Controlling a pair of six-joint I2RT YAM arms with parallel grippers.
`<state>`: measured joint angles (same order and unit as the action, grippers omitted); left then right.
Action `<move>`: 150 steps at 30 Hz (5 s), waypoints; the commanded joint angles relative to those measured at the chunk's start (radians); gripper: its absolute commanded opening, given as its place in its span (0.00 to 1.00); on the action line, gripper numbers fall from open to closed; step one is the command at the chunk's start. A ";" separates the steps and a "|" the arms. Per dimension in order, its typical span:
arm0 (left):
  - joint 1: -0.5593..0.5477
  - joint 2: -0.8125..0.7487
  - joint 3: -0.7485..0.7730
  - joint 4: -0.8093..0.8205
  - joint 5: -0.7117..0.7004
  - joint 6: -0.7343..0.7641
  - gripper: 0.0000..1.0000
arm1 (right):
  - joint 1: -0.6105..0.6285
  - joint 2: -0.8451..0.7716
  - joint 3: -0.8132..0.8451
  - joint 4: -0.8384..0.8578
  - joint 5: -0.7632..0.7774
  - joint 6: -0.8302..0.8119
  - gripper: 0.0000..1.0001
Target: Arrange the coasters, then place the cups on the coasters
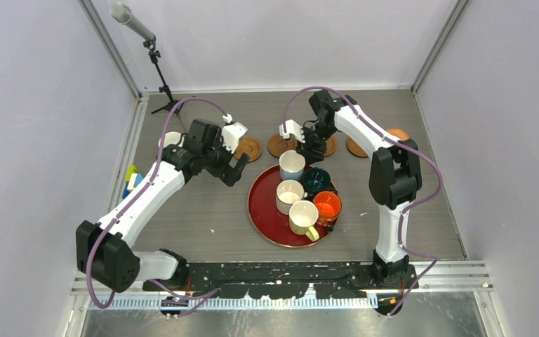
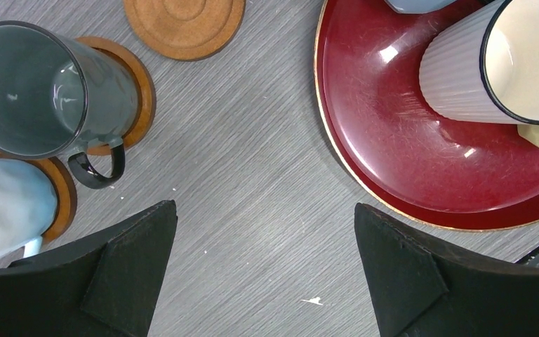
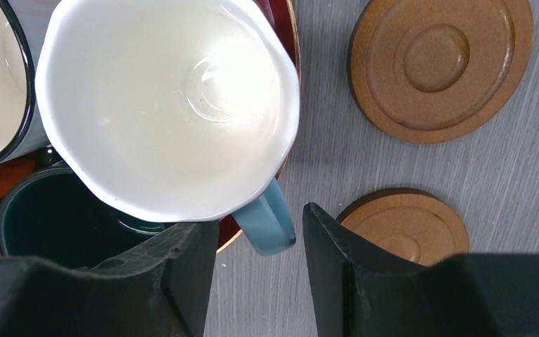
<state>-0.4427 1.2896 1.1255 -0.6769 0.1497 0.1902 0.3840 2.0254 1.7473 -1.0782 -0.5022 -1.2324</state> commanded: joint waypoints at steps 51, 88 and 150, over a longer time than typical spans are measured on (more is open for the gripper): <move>0.008 -0.027 -0.013 -0.002 -0.025 0.035 1.00 | 0.019 -0.166 -0.076 0.127 -0.109 0.049 0.01; 0.033 0.091 0.173 0.131 -0.104 -0.047 1.00 | -0.507 -0.459 -0.235 0.492 0.690 1.320 0.01; 0.056 0.072 0.111 0.126 -0.081 -0.024 1.00 | -0.615 -0.176 -0.239 0.524 0.675 1.238 0.01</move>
<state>-0.3920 1.3872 1.2427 -0.5804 0.0536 0.1616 -0.2310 1.9404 1.5318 -0.5682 0.1490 0.0093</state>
